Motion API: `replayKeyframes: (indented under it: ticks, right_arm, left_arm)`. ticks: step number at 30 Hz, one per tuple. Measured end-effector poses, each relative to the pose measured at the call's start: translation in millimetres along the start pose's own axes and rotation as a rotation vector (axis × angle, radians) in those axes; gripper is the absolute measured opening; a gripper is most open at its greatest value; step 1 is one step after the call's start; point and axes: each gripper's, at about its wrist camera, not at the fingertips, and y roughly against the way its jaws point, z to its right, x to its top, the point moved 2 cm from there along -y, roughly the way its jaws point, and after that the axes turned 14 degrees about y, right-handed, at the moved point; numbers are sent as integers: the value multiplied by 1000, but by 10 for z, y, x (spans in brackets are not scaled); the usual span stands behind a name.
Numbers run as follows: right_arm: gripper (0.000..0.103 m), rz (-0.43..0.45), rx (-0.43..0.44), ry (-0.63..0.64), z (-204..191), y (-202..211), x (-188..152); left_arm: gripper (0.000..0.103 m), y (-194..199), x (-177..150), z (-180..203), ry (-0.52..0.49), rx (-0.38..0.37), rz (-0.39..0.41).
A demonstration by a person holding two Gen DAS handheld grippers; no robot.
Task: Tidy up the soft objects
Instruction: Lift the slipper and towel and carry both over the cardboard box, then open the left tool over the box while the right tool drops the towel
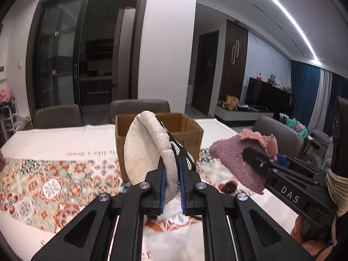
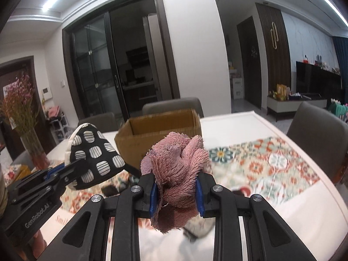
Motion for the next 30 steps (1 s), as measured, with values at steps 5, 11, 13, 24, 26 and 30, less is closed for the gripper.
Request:
replayKeyframes:
  ticks: [5, 11, 13, 24, 26, 30]
  right_arm:
    - [29, 38, -4, 15, 42, -110, 238]
    - [29, 71, -1, 38, 44, -302, 531]
    - [29, 78, 4, 46, 44, -377, 616]
    - [29, 98, 23, 102, 50, -887, 1016]
    - [29, 91, 26, 113, 67, -983, 1055]
    - [29, 49, 57, 112, 116, -1252, 1088]
  left_arm:
    - [12, -81, 244, -8, 0, 6, 26]
    - [12, -247, 519, -42, -6, 16, 45]
    - [12, -307, 604, -47, -8, 22, 50]
    - [12, -741, 946, -163, -15, 52, 46]
    - [12, -848, 987, -178, -16, 64, 39]
    - [12, -1067, 1050, -181, -27, 77, 18]
